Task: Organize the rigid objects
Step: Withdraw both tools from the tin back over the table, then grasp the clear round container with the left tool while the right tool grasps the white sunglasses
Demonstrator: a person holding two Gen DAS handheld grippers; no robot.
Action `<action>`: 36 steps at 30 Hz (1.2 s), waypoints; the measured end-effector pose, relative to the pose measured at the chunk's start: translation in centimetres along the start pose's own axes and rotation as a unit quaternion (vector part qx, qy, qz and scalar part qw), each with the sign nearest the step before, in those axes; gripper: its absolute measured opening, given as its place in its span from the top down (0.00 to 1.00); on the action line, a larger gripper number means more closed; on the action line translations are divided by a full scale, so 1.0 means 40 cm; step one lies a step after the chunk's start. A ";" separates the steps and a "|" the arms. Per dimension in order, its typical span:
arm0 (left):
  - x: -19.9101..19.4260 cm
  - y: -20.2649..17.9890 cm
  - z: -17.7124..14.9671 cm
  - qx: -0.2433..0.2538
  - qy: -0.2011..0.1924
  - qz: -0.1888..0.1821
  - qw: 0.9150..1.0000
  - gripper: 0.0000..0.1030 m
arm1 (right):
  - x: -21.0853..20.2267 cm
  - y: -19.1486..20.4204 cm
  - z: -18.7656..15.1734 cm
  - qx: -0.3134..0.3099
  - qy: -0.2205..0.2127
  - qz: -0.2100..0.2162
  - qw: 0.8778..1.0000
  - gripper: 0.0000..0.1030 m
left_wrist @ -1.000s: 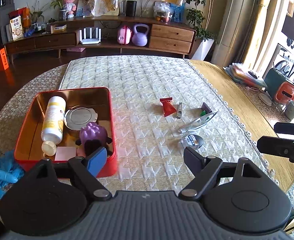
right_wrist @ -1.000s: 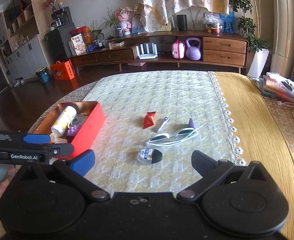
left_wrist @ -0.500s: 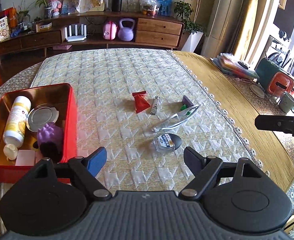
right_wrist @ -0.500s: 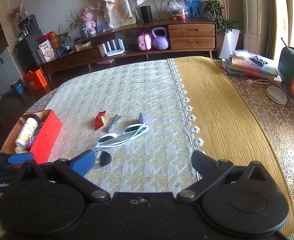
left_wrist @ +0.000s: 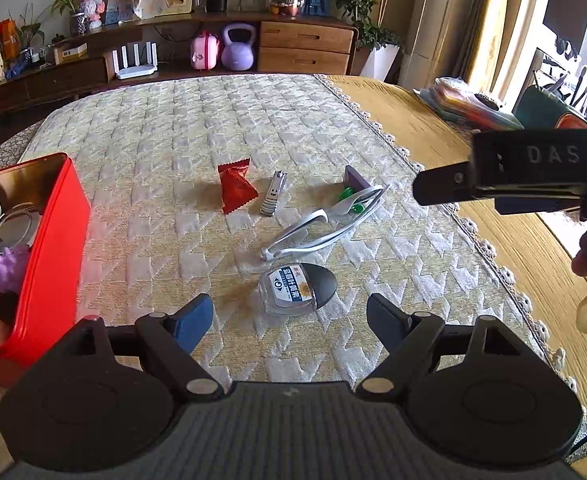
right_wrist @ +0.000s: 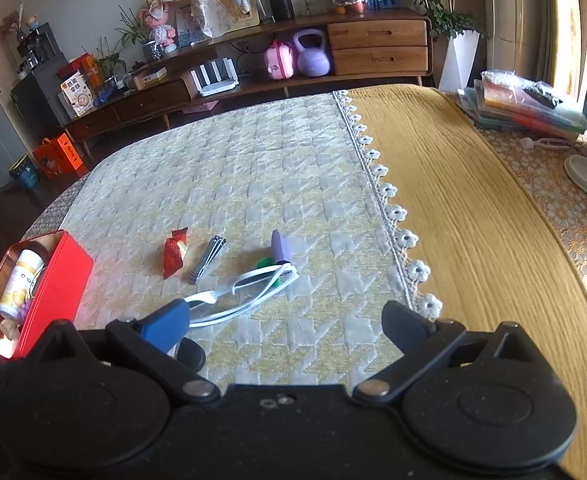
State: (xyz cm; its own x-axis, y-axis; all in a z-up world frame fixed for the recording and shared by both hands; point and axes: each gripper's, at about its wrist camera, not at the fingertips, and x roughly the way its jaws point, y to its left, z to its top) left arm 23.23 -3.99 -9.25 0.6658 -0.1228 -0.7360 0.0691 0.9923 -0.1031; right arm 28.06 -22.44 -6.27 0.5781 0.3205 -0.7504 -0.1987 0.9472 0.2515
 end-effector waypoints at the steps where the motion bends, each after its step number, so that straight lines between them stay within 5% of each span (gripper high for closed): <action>1: 0.010 -0.002 -0.002 -0.003 -0.001 0.003 1.000 0.18 | 0.017 0.005 0.003 0.005 0.004 0.000 1.000 0.02; 16: 0.094 -0.029 -0.016 0.018 -0.013 0.024 0.999 0.19 | 0.193 0.079 0.040 0.035 0.034 -0.031 0.998 0.18; 24: 0.108 -0.028 -0.017 0.036 -0.028 0.034 0.998 0.20 | 0.227 0.097 0.040 0.015 0.042 -0.056 0.997 0.36; 27: 0.108 -0.024 -0.019 0.036 -0.034 0.034 0.998 0.23 | 0.232 0.115 0.036 -0.008 0.040 -0.074 0.996 0.43; 33: 0.097 -0.023 -0.021 0.049 -0.042 0.019 0.998 0.48 | 0.225 0.123 0.027 -0.018 0.032 -0.075 0.997 0.47; 36: 0.090 -0.015 -0.026 0.050 -0.041 0.013 0.998 0.48 | 0.214 0.114 0.025 -0.012 0.031 -0.066 0.997 0.48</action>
State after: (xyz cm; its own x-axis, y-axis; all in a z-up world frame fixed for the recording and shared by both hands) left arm 24.83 -5.06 -12.53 0.7269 -0.0997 -0.6795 0.1229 0.9923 -0.0141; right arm 32.88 -15.39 -10.94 0.5510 0.1918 -0.8122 -0.1432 0.9805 0.1344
